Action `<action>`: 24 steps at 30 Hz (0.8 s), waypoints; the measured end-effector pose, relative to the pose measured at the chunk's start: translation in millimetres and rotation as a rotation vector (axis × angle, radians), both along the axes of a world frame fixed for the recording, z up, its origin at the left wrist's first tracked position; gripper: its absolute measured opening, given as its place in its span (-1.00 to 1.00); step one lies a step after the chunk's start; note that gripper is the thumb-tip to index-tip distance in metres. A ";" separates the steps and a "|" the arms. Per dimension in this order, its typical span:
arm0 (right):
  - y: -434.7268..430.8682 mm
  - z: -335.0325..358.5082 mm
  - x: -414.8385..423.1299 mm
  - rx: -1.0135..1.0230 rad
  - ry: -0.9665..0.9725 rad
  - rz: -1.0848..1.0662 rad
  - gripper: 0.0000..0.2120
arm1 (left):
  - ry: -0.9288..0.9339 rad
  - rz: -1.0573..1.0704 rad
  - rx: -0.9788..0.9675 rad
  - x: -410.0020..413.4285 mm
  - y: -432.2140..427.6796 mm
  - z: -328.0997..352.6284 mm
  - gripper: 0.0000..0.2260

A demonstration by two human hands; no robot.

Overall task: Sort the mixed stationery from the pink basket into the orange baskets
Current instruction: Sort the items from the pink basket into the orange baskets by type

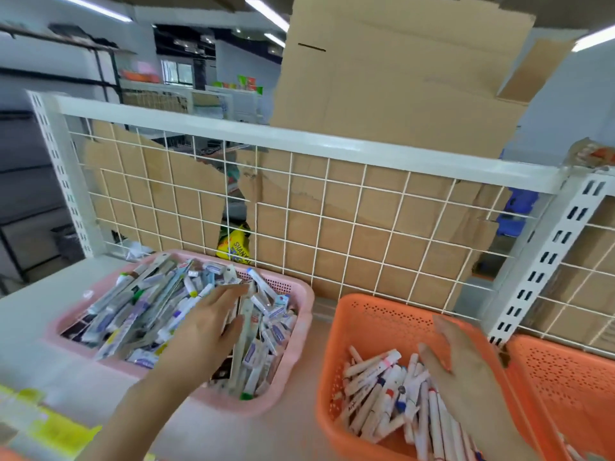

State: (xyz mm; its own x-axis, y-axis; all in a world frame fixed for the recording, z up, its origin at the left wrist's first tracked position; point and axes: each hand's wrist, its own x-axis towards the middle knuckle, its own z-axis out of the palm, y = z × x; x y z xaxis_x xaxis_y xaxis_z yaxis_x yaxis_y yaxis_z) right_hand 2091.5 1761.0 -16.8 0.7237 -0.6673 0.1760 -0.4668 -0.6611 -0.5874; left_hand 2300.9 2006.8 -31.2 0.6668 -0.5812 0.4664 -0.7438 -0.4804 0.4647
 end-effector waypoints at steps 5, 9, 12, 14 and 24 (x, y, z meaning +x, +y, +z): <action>25.1 5.3 31.0 -0.060 0.043 0.077 -0.47 | 0.020 0.131 0.029 21.4 43.9 -1.5 -0.64; 50.6 0.1 62.7 -0.079 0.040 0.117 -0.50 | 0.052 0.146 0.030 41.5 73.7 -4.5 -0.66; 74.2 -3.4 89.5 -0.107 0.024 0.173 -0.57 | 0.074 0.159 0.040 58.7 90.9 -8.4 -0.66; 91.8 -5.9 107.7 -0.120 0.032 0.230 -0.58 | 0.093 0.179 0.044 69.2 97.4 -10.8 -0.67; 156.9 -16.4 195.1 -0.063 0.127 0.354 -0.62 | 0.135 0.193 0.197 109.8 88.5 -21.0 -0.67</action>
State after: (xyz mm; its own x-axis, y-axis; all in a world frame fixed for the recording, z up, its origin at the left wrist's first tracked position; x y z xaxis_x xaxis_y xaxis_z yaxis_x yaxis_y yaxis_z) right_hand 2286.7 1917.9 -33.2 0.9262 -0.3628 0.1028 -0.2694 -0.8273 -0.4929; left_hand 2410.6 2095.2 -52.2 0.8218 -0.5084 0.2573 -0.5681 -0.6972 0.4373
